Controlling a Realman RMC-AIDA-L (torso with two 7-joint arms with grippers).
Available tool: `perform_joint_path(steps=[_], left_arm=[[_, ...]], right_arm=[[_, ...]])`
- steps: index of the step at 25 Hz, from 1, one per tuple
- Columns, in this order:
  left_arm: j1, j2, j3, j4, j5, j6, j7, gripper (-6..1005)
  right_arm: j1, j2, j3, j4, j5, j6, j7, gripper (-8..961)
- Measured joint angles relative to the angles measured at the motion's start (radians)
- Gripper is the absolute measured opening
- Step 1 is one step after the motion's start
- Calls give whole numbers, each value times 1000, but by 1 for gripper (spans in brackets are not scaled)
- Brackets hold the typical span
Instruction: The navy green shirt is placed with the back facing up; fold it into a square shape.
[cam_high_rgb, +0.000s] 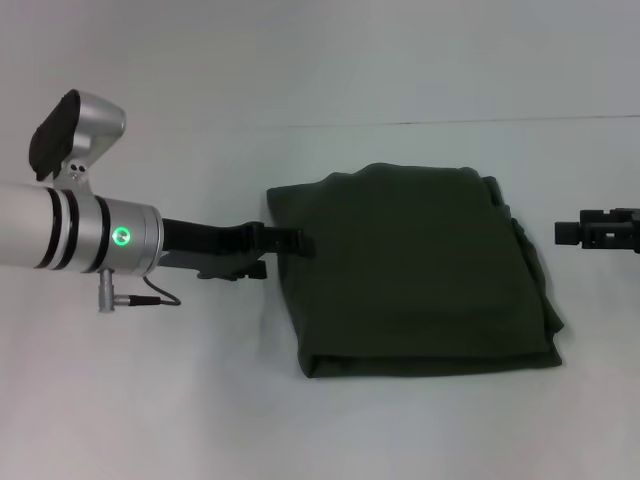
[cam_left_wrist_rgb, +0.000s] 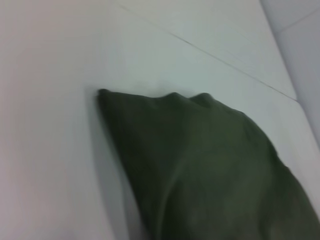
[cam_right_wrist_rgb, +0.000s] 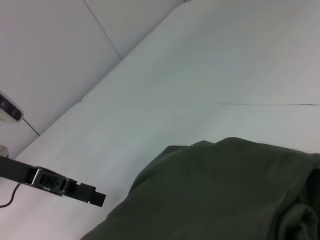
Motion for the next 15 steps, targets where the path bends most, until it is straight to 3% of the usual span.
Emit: perform_joint_path(steps=[5,15], left_arm=[[1,-9,1,-37,3,-41,1,929],[-4,-52,0,-46,0,-73,8,921]], right_arm=[[0,-6,-5,-1,-3,2,-8,861],[-2,-12,-5,-1,-4,-2,-23,866]])
